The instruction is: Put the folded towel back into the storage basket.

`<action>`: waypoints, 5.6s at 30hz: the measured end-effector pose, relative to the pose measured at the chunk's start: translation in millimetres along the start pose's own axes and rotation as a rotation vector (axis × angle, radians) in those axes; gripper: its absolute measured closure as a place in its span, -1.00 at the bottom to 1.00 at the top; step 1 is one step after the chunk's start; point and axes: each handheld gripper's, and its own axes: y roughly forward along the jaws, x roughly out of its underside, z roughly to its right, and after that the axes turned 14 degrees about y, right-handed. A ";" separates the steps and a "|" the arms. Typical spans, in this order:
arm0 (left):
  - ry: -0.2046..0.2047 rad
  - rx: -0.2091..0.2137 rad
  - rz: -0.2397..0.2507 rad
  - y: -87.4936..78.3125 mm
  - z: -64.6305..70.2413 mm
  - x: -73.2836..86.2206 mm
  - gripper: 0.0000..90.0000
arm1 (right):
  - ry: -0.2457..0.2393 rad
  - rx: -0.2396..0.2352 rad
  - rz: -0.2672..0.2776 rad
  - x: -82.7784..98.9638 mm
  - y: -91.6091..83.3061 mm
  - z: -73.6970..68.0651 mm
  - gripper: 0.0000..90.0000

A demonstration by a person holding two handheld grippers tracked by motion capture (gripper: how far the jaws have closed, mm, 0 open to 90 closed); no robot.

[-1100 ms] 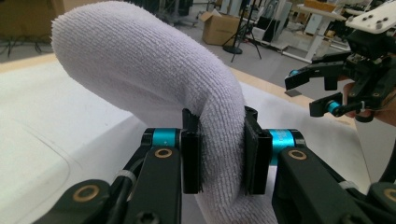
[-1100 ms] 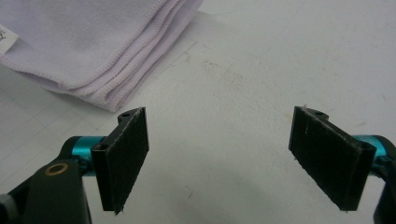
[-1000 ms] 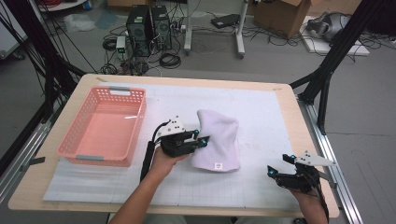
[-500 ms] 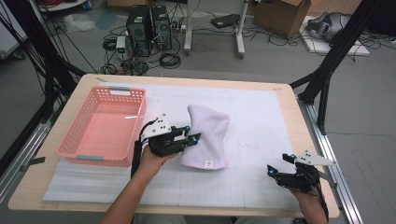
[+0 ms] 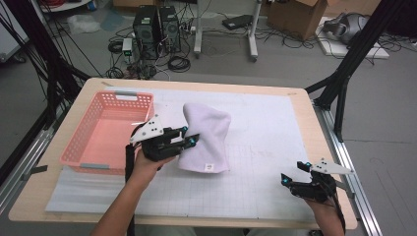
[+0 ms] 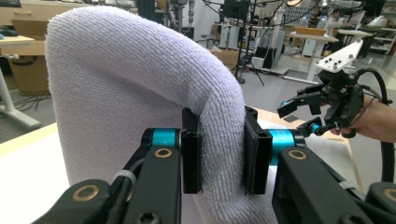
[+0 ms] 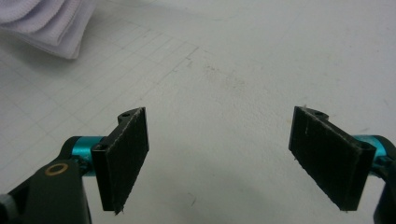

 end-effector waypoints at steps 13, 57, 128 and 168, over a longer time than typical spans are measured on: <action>0.013 -0.066 0.017 -32.6 -19.9 -13.1 0.62 | 0.005 -0.001 0.005 -1.2 -0.2 -0.8 -0.58; 0.000 -0.315 0.063 -162.0 -87.6 -38.7 0.62 | 0.010 0.007 0.013 -4.8 2.2 -3.4 -0.58; -0.276 -0.423 -0.183 -200.2 -125.8 56.3 0.59 | -0.005 0.022 -0.004 -4.2 6.5 -9.0 -0.58; -0.519 -0.530 -0.283 -216.4 -137.3 44.0 -0.05 | -0.011 0.020 -0.019 -3.6 9.9 -9.9 -0.58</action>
